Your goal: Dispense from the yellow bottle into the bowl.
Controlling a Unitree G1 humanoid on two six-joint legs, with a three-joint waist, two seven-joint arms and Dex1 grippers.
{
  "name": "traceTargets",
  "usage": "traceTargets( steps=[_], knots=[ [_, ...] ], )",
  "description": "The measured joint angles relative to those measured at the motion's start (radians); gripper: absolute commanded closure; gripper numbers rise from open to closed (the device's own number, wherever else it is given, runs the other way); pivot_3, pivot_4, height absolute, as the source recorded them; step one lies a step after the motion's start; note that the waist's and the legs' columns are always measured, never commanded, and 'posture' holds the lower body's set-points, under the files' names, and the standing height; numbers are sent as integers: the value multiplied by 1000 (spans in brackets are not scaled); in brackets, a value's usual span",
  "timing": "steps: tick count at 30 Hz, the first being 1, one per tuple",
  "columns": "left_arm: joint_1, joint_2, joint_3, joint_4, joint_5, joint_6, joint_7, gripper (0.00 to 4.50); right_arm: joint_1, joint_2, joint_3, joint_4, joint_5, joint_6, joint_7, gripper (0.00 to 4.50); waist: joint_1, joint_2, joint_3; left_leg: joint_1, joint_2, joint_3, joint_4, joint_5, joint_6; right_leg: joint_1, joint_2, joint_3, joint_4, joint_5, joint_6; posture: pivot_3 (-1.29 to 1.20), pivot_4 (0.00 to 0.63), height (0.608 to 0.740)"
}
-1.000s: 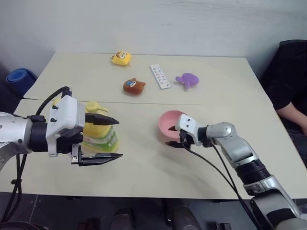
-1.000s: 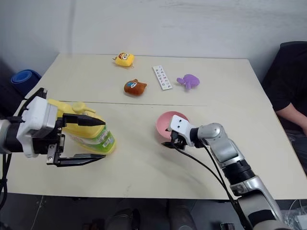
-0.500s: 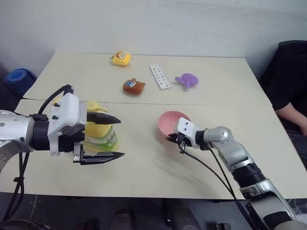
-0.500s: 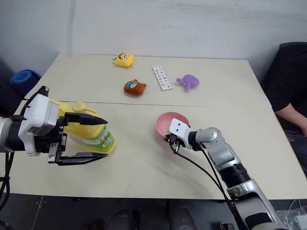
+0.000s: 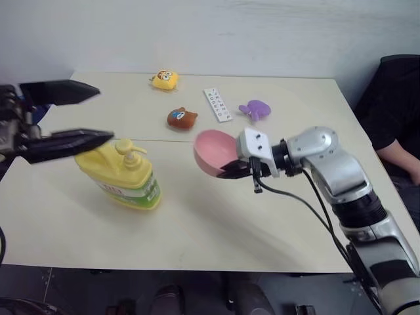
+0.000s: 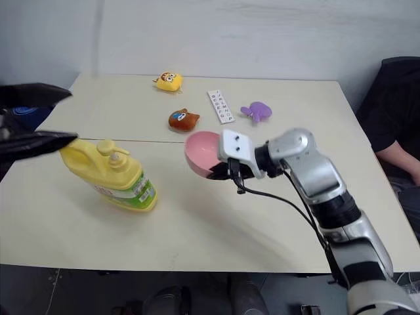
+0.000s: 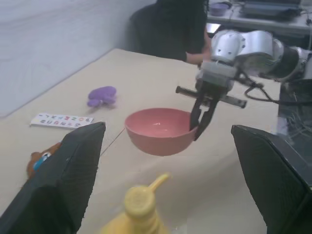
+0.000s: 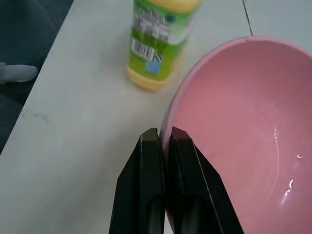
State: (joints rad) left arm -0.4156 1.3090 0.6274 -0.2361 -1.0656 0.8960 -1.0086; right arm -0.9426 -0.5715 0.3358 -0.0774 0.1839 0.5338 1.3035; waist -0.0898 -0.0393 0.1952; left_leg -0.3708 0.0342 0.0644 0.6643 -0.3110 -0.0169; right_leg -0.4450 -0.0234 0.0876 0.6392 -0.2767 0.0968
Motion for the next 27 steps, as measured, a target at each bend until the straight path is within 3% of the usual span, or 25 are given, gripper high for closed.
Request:
traceTargets(
  steps=[7,13,27],
  knots=[
    [10,1,-136,30,127,-109,-125,2825,-95,81,153,30,-75,19,-19,4500,4,0,0,-4,0,1,0,0,0,-3,-1,-1,3,-1,-1,0,150,740],
    [-35,-34,-242,54,199,-184,-179,4465,-153,141,208,34,-105,28,-19,4500,2,0,0,-4,0,1,1,0,0,-3,-1,-1,5,-1,-1,0,150,740],
    [-118,-117,-334,118,339,-261,-166,4465,-281,165,222,34,-104,83,31,4500,0,0,0,-5,1,0,1,0,0,-4,-1,-1,6,-1,-1,0,150,740]
  ],
)
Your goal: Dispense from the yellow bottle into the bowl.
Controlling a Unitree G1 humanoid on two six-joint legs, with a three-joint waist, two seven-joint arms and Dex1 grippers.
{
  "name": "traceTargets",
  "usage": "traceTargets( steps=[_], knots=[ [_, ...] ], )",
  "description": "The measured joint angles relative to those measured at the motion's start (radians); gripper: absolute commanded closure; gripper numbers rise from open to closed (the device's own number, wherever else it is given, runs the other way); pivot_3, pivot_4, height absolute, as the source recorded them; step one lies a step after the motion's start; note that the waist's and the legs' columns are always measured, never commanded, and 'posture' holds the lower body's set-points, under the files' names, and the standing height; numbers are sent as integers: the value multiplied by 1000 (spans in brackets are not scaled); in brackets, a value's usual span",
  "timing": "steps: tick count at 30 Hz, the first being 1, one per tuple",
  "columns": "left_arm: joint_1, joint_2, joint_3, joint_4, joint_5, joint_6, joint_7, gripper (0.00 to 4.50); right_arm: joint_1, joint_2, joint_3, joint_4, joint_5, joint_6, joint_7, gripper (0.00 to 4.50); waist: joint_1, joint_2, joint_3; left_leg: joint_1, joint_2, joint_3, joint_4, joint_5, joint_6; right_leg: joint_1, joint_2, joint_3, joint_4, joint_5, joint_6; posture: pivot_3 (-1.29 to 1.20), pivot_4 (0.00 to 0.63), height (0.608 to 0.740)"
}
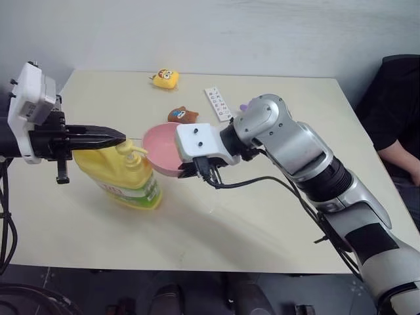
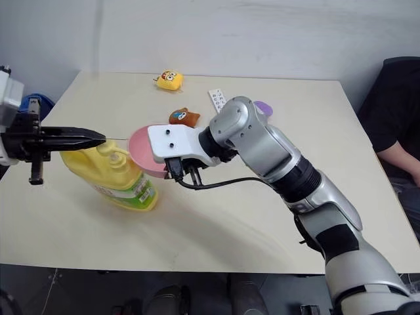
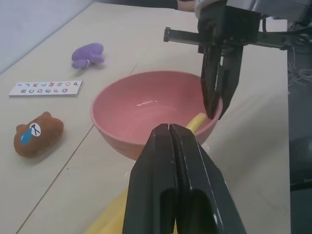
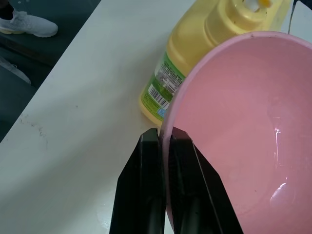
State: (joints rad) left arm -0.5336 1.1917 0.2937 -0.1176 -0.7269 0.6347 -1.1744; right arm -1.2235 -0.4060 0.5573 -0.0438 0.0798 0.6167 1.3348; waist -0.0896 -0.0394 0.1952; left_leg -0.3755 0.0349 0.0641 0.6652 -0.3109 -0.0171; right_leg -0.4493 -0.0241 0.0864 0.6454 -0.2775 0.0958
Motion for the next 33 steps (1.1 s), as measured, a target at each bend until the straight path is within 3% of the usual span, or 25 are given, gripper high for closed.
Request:
traceTargets(
  steps=[20,33],
  knots=[
    [9,-50,-17,-30,75,-72,21,4465,-20,-22,19,-8,-27,-51,63,4500,0,0,0,0,0,0,0,0,0,0,-1,0,0,0,0,0,150,740],
    [49,-47,-28,-69,179,-234,20,4465,-20,-24,25,-3,-45,-74,92,4500,-1,0,0,3,0,0,0,0,0,2,-1,1,-1,0,0,0,150,740]
  ],
)
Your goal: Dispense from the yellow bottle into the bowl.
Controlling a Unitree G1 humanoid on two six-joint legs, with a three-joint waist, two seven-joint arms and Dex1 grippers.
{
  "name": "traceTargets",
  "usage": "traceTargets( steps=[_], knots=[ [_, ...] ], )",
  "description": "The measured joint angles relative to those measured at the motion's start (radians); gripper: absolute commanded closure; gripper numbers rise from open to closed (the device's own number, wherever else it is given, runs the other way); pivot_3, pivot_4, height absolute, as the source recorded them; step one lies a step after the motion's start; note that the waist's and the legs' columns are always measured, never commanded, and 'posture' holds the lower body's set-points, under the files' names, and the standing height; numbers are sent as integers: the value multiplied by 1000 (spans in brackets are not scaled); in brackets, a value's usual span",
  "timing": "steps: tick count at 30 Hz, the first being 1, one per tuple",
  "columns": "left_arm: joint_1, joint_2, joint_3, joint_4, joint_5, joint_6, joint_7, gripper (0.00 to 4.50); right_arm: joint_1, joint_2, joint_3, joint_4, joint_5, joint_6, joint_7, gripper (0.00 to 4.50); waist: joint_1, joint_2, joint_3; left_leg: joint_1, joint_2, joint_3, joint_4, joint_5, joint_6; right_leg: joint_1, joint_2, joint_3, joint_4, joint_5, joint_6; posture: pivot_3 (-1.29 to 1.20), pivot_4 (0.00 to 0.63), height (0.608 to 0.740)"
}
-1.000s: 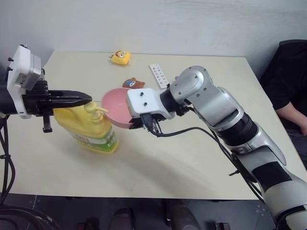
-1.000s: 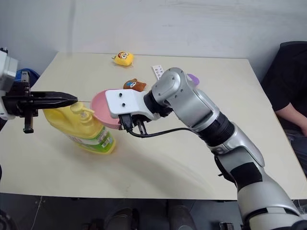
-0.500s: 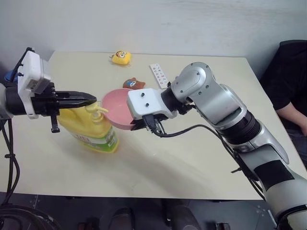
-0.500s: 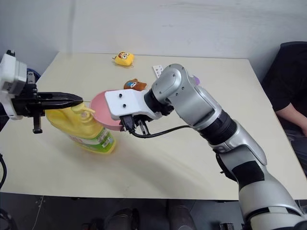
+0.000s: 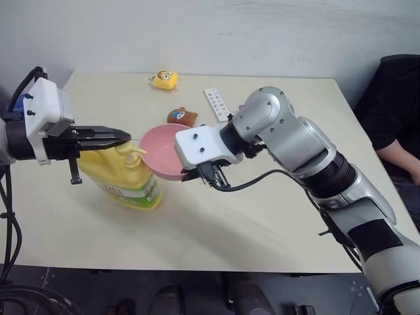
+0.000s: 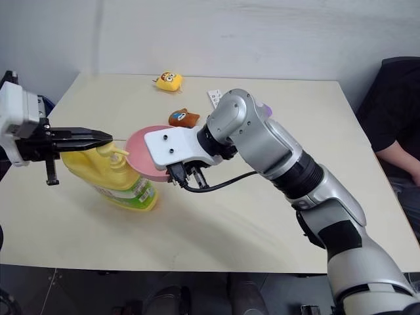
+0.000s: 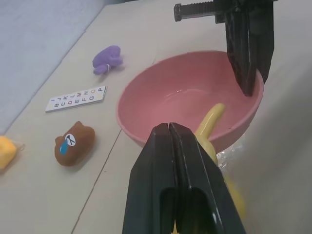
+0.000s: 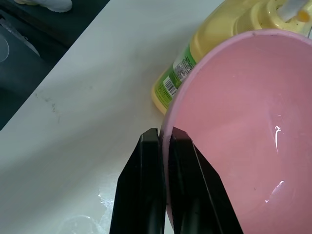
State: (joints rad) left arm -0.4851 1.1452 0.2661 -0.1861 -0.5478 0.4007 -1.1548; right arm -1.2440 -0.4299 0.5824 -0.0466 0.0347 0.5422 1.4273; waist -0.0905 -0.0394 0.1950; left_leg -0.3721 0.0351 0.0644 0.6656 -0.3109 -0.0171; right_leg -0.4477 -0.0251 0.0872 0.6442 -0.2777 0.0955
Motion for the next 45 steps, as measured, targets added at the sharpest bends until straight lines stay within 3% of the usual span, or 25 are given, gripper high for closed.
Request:
traceTargets(
  steps=[6,10,23,26,30,33,39,41,45],
  knots=[
    [17,2,-15,-40,75,-94,2,4465,-5,5,0,15,-10,-16,1,4500,0,1,-1,2,0,0,0,0,0,2,0,0,0,0,0,0,150,740],
    [63,3,-15,-70,117,-148,13,4465,-5,9,0,16,-16,-16,1,4500,-1,9,-7,4,0,1,0,0,0,3,0,1,0,0,0,0,150,740],
    [112,1,-15,-91,162,-194,61,4465,-5,10,1,13,-8,-23,44,4500,-21,14,-13,6,0,0,-1,0,1,4,1,1,2,-1,0,0,150,740],
    [81,-14,-19,-56,155,-146,74,4465,-5,17,1,13,-5,-41,45,4500,-20,14,-13,5,0,-1,-1,0,1,3,2,1,2,-1,0,0,150,740],
    [-9,-52,-17,-16,25,73,98,4465,-5,18,0,16,0,-68,43,4500,-19,12,-12,1,0,-3,0,0,1,2,1,-1,1,-1,0,0,150,740],
    [-72,-57,0,10,-89,239,115,3879,3,4,-3,25,-1,-94,38,4500,-20,9,-11,-3,1,-5,0,0,0,0,0,-3,3,-1,1,0,150,740],
    [-162,30,163,38,-309,493,112,2086,138,-101,-9,52,-41,-191,-1,4500,-20,6,-9,-5,5,-5,-1,-1,-1,-1,-1,-4,-1,-2,2,0,150,740],
    [-140,86,232,38,-357,567,77,1496,194,-118,-15,55,-57,-231,-34,4500,-23,5,-8,-5,5,-4,-1,-2,-2,-1,-1,-2,-1,-2,2,0,150,740],
    [20,219,506,-8,-403,751,-63,363,350,-158,-32,93,-112,-317,-126,4500,-24,2,-6,-4,0,-3,-2,-2,-2,-2,1,-3,-2,-5,1,0,150,740]
  ],
)
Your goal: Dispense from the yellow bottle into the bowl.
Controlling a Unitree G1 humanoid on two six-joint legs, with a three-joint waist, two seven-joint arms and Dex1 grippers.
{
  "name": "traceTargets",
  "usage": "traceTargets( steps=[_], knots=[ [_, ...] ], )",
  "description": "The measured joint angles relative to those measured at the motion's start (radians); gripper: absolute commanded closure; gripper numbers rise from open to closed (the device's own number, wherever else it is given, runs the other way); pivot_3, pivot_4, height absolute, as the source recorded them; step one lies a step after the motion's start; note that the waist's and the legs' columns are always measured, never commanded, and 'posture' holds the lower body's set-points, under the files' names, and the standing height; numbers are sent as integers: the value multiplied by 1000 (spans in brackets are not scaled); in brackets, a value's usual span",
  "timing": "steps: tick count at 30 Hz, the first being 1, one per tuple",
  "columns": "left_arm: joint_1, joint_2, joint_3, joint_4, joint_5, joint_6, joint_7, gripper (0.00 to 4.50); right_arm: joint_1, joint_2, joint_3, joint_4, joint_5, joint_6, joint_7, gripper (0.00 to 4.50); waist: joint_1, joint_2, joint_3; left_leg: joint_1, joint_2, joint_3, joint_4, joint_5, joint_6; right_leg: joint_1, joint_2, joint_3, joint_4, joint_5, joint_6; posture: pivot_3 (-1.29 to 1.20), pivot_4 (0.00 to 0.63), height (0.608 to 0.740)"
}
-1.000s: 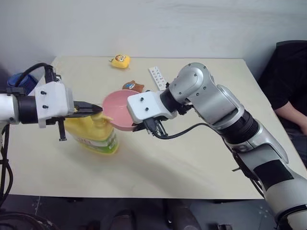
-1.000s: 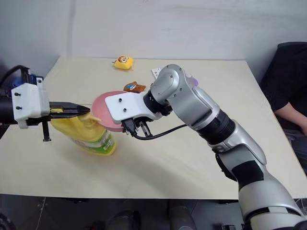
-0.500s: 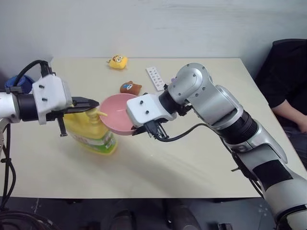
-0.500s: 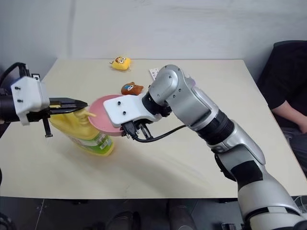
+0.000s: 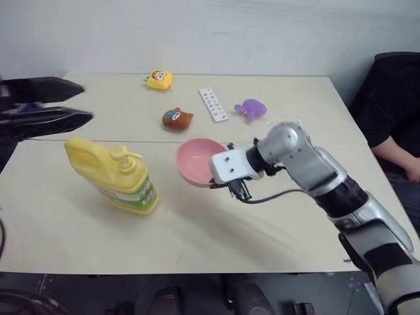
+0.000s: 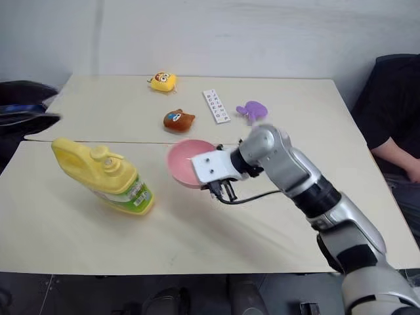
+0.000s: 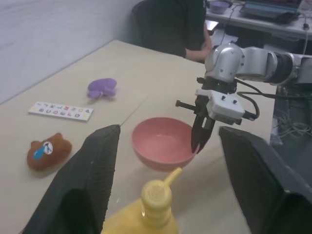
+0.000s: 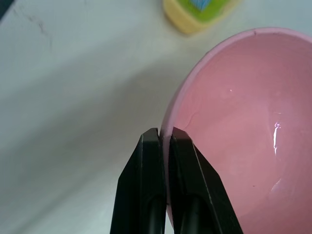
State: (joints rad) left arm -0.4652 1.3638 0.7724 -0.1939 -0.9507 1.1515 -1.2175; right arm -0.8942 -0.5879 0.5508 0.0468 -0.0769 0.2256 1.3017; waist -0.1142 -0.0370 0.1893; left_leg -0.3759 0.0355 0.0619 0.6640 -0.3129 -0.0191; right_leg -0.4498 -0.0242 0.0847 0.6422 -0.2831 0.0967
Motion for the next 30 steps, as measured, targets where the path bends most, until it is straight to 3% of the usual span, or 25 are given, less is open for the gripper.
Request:
traceTargets(
  steps=[1,7,10,13,20,27,30],
  knots=[
    [45,10,64,-28,-1,44,-33,39,27,-8,-4,11,-11,-20,-20,4500,2,0,0,1,-1,1,0,0,0,0,-1,1,2,-2,0,0,150,740],
    [405,-46,361,-275,67,159,-180,39,104,-24,-26,49,-66,-111,-108,4500,0,0,1,7,-3,1,1,0,0,3,-1,3,6,-3,-1,0,150,740],
    [558,-118,440,-364,115,138,-228,39,157,-30,-29,80,-85,-149,-119,4500,3,-1,1,7,-2,-1,1,0,-1,3,-1,1,6,-4,-2,0,150,740],
    [616,-142,477,-400,133,101,-242,39,169,-28,-29,109,-98,-179,-127,4500,3,-1,1,7,-3,0,1,0,-1,3,-2,2,6,-4,-2,0,150,740],
    [684,-200,489,-420,135,33,-225,0,164,2,-66,131,-63,-114,-101,2467,3,-1,1,7,-1,-1,0,0,-1,3,-3,1,6,-3,-2,0,150,740],
    [766,-226,512,-377,159,-39,-225,0,49,-129,-268,94,248,179,168,145,5,1,2,7,1,-2,0,0,-1,4,-4,1,4,-3,-1,0,150,740],
    [783,-222,529,-326,172,-63,-230,0,-44,-270,-329,141,385,249,239,62,5,2,3,7,3,-2,-1,-1,-1,4,-6,0,2,-3,-2,0,150,740]
  ],
)
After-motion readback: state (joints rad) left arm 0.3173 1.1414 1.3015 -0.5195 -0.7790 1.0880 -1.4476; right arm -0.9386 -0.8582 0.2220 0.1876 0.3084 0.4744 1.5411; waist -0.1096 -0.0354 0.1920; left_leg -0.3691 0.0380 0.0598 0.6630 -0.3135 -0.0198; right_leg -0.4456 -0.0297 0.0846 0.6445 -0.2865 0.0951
